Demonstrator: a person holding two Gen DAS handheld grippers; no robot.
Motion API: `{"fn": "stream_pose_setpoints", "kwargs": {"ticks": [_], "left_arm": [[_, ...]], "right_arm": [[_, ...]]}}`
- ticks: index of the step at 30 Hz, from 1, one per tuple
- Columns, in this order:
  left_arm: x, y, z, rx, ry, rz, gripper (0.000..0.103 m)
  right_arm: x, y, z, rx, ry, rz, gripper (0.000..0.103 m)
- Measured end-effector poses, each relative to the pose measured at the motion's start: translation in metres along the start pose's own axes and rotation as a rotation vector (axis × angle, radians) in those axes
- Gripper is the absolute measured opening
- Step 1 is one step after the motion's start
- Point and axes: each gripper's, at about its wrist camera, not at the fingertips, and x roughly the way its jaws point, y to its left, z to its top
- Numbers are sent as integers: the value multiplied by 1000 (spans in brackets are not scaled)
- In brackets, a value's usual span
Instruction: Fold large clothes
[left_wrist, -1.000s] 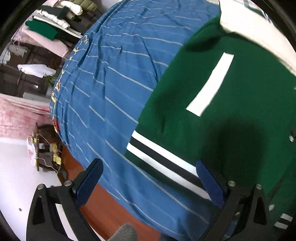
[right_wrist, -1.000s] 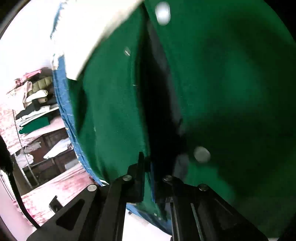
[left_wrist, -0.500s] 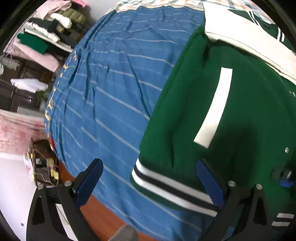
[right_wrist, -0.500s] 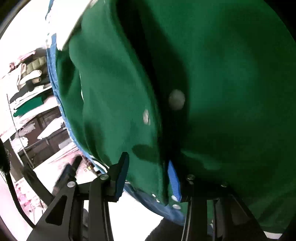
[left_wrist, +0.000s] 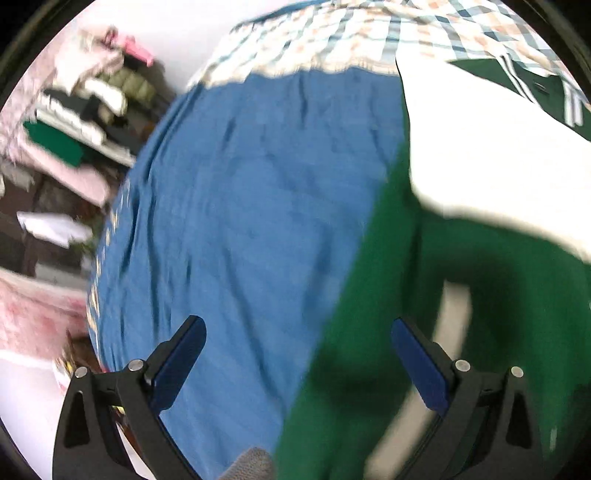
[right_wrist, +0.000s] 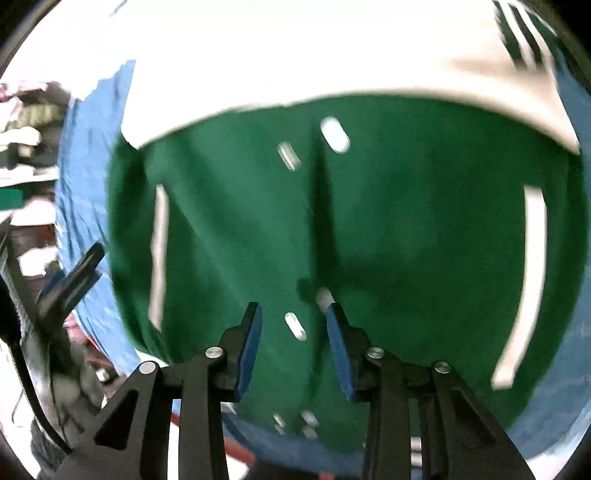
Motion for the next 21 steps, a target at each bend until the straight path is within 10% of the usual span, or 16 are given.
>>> {"fn": "stream_pose_setpoints", "kwargs": {"ticks": [4,8,12,16,21], "left_arm": [[64,-28,49,39,12,115,103],[108,-3,52,-81,92,-5,103],[101,11,46,-106,104,-53,103],[69,29,27,-64,63,-48,103],[27,61,-34,-27,73,-55,103]], "right_arm": [[21,14,36,-53,-72,-46,39],[50,-9,48,8,-36,-186,22],[38,-17,46,50,-15,-148,21],[4,-43,23,200,-1,-41,45],[24,-62,-25,357,177,107,45]]}}
